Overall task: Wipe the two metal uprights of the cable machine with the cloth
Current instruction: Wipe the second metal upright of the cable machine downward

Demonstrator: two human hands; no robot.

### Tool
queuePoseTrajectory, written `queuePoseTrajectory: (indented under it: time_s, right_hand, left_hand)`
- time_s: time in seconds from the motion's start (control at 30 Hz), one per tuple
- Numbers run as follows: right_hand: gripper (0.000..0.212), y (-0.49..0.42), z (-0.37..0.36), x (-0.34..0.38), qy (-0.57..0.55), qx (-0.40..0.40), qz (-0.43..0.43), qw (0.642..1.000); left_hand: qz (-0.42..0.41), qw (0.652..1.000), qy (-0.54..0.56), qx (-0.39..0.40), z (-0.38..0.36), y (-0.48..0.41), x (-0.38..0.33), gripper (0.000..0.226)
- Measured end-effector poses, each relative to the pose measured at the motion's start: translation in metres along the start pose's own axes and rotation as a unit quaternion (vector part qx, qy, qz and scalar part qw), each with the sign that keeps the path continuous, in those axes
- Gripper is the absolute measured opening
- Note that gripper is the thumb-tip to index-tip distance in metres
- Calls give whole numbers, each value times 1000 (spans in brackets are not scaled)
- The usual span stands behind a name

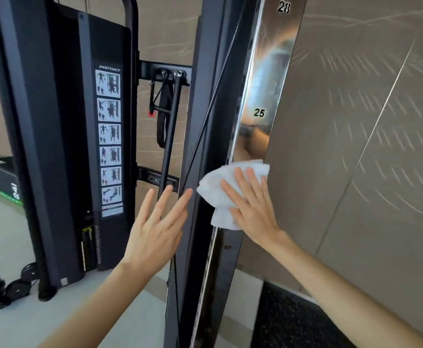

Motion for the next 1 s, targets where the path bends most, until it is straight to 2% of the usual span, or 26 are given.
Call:
queuePoseTrajectory:
  time_s: [0.13,0.23,0.33,0.4,0.47,0.53,0.63,0.73,0.8,0.87,1.0]
  right_hand:
    - [41,-75,53,-33,5,-69,-46,997]
    - [39,-89,53,-22,53,-76,-19,996]
    - [38,-49,16,6,82,-32,4,996]
    - [38,-10,-17,31,103,30,23,994]
    - [41,23,-45,54,148,103,61,982]
    - [39,33,-53,63,184,138,90,969]
    - [38,0,-27,48,177,92,87,976]
    - [37,-51,14,15,141,2,29,990]
    - [36,-60,22,8,128,-23,10,992]
    - [39,-42,8,13,113,-15,7,993]
    - [48,27,-38,45,132,72,20,988]
  left_hand:
    - [20,999,23,-33,-1,4,3,32]
    - [36,998,28,-45,-11,8,2,35]
    - [33,997,36,-62,-19,13,2,37]
    - [37,996,35,-76,-20,13,5,40]
    - [36,995,37,-86,-19,15,5,41]
    - [30,995,34,-86,-21,17,6,42]
    - [26,996,32,-83,-22,19,10,44]
    - [37,995,41,-84,-23,17,8,45]
    - [39,995,45,-85,-24,15,6,46]
    - [44,995,42,-85,-25,16,6,46]
    - [47,995,38,-83,-25,14,4,47]
Point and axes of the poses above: each hand's wrist, its own y-axis away from the middle knuckle, its own z-axis out of the back of the hand, x = y × z, the point moved 10 cm from there along -y, towards the middle knuckle, and after that the axes turned 8 degrees about x, right-handed, at the moved point
